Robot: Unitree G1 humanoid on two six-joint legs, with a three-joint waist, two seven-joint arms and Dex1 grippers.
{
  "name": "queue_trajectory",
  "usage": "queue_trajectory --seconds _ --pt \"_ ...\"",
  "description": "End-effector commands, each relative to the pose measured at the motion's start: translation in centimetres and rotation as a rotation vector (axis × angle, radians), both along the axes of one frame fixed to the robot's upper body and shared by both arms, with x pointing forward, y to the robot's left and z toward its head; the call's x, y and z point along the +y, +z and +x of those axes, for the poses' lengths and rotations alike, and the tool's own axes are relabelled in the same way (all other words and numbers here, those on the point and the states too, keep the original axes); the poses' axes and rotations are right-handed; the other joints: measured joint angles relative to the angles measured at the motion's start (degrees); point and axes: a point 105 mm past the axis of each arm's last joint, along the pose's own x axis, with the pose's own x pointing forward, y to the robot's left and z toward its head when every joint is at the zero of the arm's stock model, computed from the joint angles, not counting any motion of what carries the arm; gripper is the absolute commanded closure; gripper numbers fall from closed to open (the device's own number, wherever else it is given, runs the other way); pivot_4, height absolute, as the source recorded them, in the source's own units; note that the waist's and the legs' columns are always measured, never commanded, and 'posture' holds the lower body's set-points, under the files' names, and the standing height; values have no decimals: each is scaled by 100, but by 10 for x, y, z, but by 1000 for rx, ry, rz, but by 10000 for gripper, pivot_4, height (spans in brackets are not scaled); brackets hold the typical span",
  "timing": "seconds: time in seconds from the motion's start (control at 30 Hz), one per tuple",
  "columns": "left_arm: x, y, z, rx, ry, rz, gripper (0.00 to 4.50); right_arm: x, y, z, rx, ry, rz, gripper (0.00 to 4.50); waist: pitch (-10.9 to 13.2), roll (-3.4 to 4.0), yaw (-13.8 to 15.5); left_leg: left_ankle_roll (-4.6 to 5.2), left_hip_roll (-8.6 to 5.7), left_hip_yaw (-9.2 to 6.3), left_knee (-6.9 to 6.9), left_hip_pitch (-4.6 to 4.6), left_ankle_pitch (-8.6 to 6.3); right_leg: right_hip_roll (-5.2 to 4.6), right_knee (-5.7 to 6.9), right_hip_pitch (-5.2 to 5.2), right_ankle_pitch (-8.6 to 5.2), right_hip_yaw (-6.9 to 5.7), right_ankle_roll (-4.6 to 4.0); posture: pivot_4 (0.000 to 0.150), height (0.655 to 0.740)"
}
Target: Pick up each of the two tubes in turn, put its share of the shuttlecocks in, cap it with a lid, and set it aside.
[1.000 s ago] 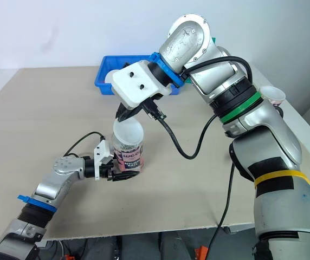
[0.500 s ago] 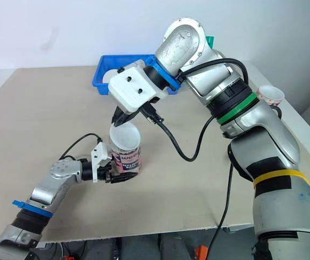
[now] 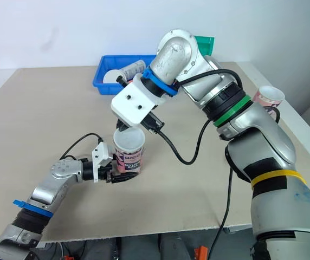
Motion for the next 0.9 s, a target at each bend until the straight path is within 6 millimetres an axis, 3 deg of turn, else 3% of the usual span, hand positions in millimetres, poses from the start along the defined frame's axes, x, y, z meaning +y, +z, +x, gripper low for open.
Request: queue_trajectory --seconds 0.03,0.07,0.17,0.2,0.23,0.37,0.57,0.7,0.83,0.9 --pt "20 -46 -8 164 70 120 11794 -8 -9 3 -29 7 -68 44119 -2 -3 0 0 0 0 0 1 0 0 0 1 0 0 0 1500 7037" --pt "20 -46 -9 164 71 119 11794 -5 -9 1 -23 15 -61 44119 -6 -9 0 0 0 0 0 1 0 0 0 1 0 0 0 1500 7037" --pt "20 -46 -9 164 74 118 11794 0 -11 -6 0 45 -45 36397 -9 -11 0 0 0 -1 0 2 0 0 0 2 -1 -1 -1 1500 7037" --pt "21 -46 -9 164 75 117 11794 1 -12 -7 3 50 -45 36397 -9 -12 0 0 0 -1 -1 2 0 0 0 2 -1 -1 -1 1500 7037" --pt "21 -45 -9 163 77 116 11794 2 -13 -8 1 56 -42 30379 -10 -12 1 0 0 -1 -1 3 0 0 0 2 -1 -1 -2 1500 7037" --pt "21 -45 -9 163 79 114 11794 4 -18 -8 -17 54 -45 17189 -13 -10 0 0 1 -1 -9 16 0 2 3 7 -2 -1 -4 1500 7037" --pt "21 -45 -8 163 78 113 11794 16 -7 -3 2 11 46 17189 -43 -10 -5 0 2 -1 -24 35 0 5 6 12 -6 0 -10 1500 7037" --pt "20 -44 -7 161 75 112 11794 11 35 -6 149 -51 172 17189 -40 -10 -3 0 4 -1 -25 35 0 7 8 10 -6 -1 -11 1500 7037" --pt "19 -44 -7 161 71 112 11794 -8 43 -6 180 -88 170 27550 -41 -12 3 -1 3 -1 -25 28 -1 5 8 7 -9 -1 -15 1500 7037" --pt "19 -44 -6 160 70 113 11794 -13 40 -10 204 -87 146 36235 -42 -12 1 -10 3 -1 -30 31 -7 4 7 8 -20 0 -17 1500 7037"
